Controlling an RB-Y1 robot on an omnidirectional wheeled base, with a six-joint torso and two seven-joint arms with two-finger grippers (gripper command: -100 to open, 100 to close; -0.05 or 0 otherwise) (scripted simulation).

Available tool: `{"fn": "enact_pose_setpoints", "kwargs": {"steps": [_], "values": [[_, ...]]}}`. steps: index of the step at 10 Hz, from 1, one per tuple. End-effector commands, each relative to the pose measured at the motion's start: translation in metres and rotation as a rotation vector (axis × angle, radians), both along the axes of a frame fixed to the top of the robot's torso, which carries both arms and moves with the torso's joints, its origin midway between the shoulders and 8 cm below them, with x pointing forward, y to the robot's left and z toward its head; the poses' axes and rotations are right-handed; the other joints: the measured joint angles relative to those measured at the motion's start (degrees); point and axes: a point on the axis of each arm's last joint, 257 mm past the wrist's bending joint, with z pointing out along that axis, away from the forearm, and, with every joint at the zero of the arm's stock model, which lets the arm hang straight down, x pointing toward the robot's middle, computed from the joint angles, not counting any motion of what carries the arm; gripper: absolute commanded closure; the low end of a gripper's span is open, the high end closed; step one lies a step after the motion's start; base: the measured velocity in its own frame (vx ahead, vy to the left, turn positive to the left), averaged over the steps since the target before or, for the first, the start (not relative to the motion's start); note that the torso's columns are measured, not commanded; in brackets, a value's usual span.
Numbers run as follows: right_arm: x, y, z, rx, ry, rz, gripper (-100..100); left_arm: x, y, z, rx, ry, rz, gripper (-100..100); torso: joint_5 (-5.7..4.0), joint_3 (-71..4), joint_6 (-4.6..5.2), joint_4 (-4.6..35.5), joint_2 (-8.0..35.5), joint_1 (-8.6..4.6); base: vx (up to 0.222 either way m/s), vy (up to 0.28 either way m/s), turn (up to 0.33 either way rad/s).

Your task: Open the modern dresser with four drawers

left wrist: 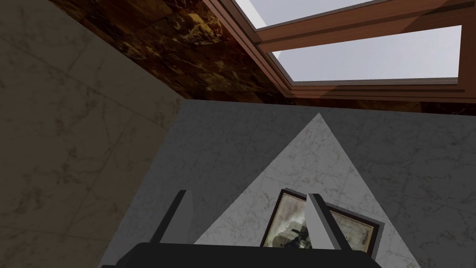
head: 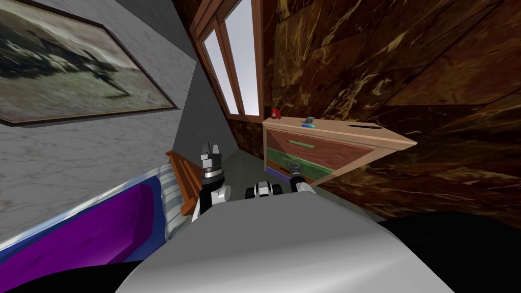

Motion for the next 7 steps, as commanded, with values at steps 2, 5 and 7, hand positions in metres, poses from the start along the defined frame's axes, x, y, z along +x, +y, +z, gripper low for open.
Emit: {"fn": "enact_pose_setpoints", "kwargs": {"steps": [2,5,7], "values": [[-0.014,-0.014,-0.014,-0.131,0.063,-0.032,-100,0.000,0.000,0.000,0.000,0.000,0.000,0,0.02,0.00,0.00,0.00,0.00,0.04,0.053,0.050,0.036],[-0.030,-0.030,-0.031,-0.257,0.136,-0.068,-100,0.000,0.000,0.000,0.000,0.000,0.000,0,0.01,0.00,0.00,0.00,0.01,-0.01,0.053,0.052,0.040],[-0.029,-0.030,-0.028,-0.282,0.133,-0.062,-100,0.000,0.000,0.000,0.000,0.000,0.000,0,0.00,0.02,0.01,0.01,0.04,-0.04,0.031,0.022,0.007]]}}
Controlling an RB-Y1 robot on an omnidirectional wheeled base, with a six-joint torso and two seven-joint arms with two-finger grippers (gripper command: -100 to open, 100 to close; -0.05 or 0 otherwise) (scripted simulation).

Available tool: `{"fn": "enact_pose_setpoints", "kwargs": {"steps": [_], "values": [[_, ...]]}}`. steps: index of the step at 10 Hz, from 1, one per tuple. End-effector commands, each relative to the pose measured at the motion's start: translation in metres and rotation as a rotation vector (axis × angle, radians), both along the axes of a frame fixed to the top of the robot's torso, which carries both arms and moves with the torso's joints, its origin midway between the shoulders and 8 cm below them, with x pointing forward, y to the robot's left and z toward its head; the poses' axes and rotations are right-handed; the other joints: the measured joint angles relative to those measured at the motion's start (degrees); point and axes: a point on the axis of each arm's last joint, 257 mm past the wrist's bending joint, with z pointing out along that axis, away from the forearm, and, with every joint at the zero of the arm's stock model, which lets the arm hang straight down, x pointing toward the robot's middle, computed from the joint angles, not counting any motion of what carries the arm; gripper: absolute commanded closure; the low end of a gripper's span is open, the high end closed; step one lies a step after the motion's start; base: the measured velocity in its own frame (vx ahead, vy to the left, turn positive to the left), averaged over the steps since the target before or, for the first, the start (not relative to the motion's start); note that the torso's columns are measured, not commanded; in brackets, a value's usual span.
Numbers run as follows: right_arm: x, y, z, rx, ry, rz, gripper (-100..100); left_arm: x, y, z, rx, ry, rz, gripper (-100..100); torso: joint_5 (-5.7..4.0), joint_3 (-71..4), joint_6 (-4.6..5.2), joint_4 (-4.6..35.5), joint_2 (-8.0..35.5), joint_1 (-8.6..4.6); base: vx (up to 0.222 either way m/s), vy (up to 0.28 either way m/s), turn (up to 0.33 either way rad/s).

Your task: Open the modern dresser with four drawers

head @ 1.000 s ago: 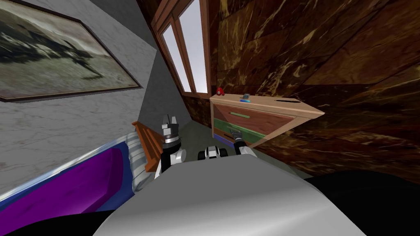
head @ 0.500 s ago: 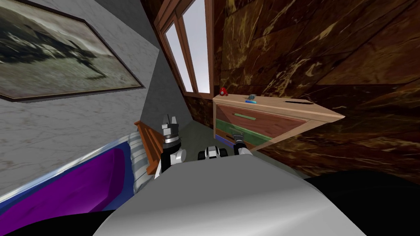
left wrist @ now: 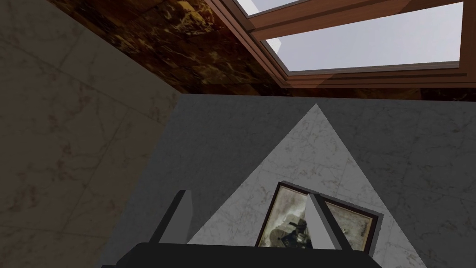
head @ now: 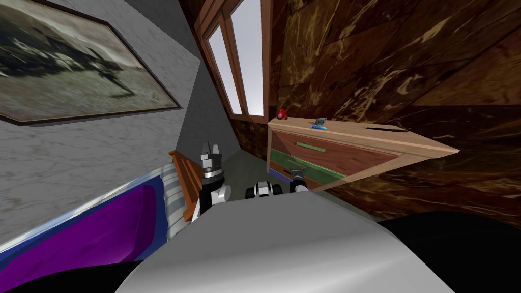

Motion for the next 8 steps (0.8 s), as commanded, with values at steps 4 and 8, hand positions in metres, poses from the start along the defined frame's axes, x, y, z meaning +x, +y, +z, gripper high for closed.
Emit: {"fn": "enact_pose_setpoints", "kwargs": {"steps": [4,8], "values": [[-0.020,-0.020,-0.013,-0.222,0.088,-0.028,-100,0.000,0.000,0.000,0.000,0.000,0.000,0,0.04,-0.08,0.00,-0.03,-0.11,0.12,0.053,0.044,0.043],[-0.030,-0.029,-0.013,-0.357,0.126,-0.032,-100,0.000,0.000,0.000,0.000,0.000,0.000,0,0.00,0.00,0.00,0.00,0.00,0.03,0.040,0.039,0.026]]}}
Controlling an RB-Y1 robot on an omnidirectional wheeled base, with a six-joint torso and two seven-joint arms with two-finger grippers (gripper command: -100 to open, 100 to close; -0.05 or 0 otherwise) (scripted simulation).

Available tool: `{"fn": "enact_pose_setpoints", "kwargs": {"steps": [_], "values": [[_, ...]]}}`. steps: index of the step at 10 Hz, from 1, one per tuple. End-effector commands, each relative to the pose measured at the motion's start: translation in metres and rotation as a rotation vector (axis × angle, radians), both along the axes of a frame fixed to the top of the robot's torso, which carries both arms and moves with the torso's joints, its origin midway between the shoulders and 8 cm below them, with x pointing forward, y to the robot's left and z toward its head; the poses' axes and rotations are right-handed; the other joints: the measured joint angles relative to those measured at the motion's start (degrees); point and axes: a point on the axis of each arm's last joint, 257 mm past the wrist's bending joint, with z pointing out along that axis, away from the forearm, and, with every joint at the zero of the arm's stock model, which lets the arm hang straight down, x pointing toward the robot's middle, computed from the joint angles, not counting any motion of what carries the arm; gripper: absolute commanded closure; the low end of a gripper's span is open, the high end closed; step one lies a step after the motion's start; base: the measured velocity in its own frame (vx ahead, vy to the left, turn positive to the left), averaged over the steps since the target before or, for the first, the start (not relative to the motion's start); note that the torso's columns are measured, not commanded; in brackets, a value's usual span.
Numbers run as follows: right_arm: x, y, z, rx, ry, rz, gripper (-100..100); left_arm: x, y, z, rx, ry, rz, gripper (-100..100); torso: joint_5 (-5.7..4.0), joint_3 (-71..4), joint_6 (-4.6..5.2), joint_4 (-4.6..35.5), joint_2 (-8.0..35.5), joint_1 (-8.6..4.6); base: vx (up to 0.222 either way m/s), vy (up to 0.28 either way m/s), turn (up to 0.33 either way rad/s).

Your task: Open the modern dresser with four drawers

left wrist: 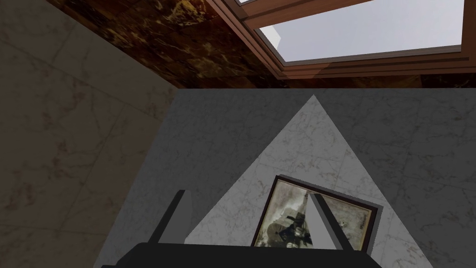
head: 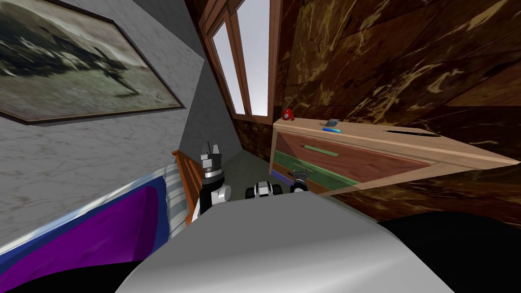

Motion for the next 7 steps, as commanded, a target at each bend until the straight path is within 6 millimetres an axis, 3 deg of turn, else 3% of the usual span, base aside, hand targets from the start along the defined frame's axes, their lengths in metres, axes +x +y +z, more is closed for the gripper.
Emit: {"fn": "enact_pose_setpoints", "kwargs": {"steps": [1,7], "values": [[-0.010,-0.009,0.000,-0.124,0.038,-0.005,-100,0.000,0.000,0.000,0.000,0.000,0.000,0,0.01,-0.02,0.00,-0.01,-0.04,0.04,0.053,0.048,0.053],[-0.022,-0.019,0.008,-0.344,0.080,0.013,-100,0.000,0.000,0.000,0.000,0.000,0.000,0,0.00,-0.03,0.00,-0.01,-0.05,0.00,0.051,0.041,0.031]]}}
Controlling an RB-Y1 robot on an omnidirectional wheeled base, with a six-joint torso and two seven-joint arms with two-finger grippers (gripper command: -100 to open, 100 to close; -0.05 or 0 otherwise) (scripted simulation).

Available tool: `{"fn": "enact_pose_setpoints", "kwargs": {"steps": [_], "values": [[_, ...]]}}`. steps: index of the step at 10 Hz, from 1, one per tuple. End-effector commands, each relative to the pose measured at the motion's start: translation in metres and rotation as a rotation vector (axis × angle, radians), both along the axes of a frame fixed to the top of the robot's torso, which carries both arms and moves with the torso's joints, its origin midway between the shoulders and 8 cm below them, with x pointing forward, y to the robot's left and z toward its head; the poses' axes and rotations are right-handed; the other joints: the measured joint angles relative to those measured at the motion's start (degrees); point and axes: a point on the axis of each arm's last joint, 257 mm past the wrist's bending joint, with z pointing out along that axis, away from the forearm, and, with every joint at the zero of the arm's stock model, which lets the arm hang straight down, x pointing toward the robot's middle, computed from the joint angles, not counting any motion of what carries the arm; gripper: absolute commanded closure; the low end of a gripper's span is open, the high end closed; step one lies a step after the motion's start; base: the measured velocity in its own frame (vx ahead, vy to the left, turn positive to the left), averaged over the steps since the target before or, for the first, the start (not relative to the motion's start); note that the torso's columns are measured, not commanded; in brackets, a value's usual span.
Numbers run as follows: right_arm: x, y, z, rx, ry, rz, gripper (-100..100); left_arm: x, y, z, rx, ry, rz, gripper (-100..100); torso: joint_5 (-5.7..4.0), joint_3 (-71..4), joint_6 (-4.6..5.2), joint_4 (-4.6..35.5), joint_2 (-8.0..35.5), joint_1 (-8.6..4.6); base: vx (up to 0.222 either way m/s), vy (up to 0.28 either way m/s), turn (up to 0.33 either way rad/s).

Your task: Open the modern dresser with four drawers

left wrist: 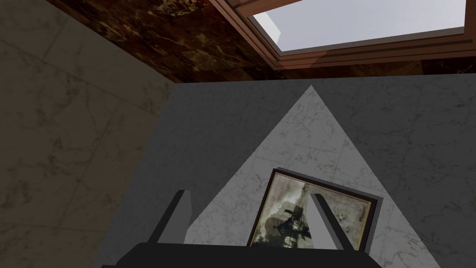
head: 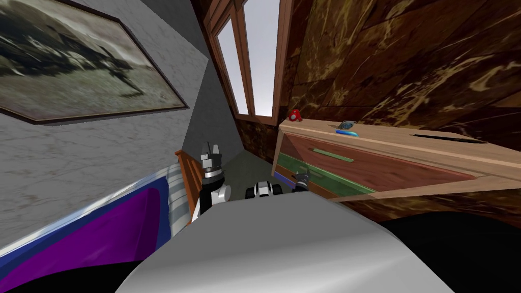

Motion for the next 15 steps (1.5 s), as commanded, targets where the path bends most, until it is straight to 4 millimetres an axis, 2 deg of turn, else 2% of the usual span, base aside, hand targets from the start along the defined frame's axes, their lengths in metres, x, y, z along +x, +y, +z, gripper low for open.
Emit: {"fn": "enact_pose_setpoints", "kwargs": {"steps": [1,2,8,9,10,11,12,15], "values": [[-0.004,-0.004,0.005,-0.081,0.013,0.008,-100,0.000,0.000,0.000,0.000,0.000,0.000,0,0.00,0.03,0.00,0.01,0.05,0.00,0.030,0.035,0.017],[-0.003,-0.003,0.004,-0.064,0.011,0.007,-100,0.000,0.000,0.000,0.000,0.000,0.000,0,0.00,0.05,0.00,0.02,0.08,0.00,0.013,0.015,0.001],[0.041,0.000,0.007,-0.068,0.012,-0.037,-100,0.000,0.000,0.000,0.000,0.000,0.000,0,0.02,0.00,0.00,0.00,0.00,0.08,-0.058,-0.055,0.068],[0.037,-0.001,0.008,-0.068,0.009,-0.033,-100,0.000,0.000,0.000,0.000,0.000,0.000,0,0.02,-0.02,-0.01,-0.01,-0.03,0.07,-0.030,-0.026,0.020],[0.028,-0.002,0.006,-0.070,0.011,-0.025,100,0.000,0.000,0.000,0.000,0.000,0.000,0,0.03,-0.06,0.02,-0.03,-0.10,0.12,0.035,0.032,-0.106],[0.023,-0.002,0.006,-0.070,0.010,-0.021,100,0.000,0.000,0.000,0.000,0.000,0.000,0,0.05,-0.13,0.02,-0.07,-0.22,0.23,0.053,0.051,-0.102],[0.014,-0.003,0.005,-0.070,0.010,-0.012,100,0.000,0.000,0.000,0.000,0.000,0.000,0,-0.33,-0.14,-0.12,-0.28,-0.41,-0.01,0.062,0.070,-0.062],[-0.004,-0.003,0.004,-0.067,0.011,0.006,100,0.000,0.000,0.000,0.000,0.000,0.000,0,-0.34,-0.11,-0.24,-0.18,-0.37,-0.20,0.067,0.054,-0.065]]}}
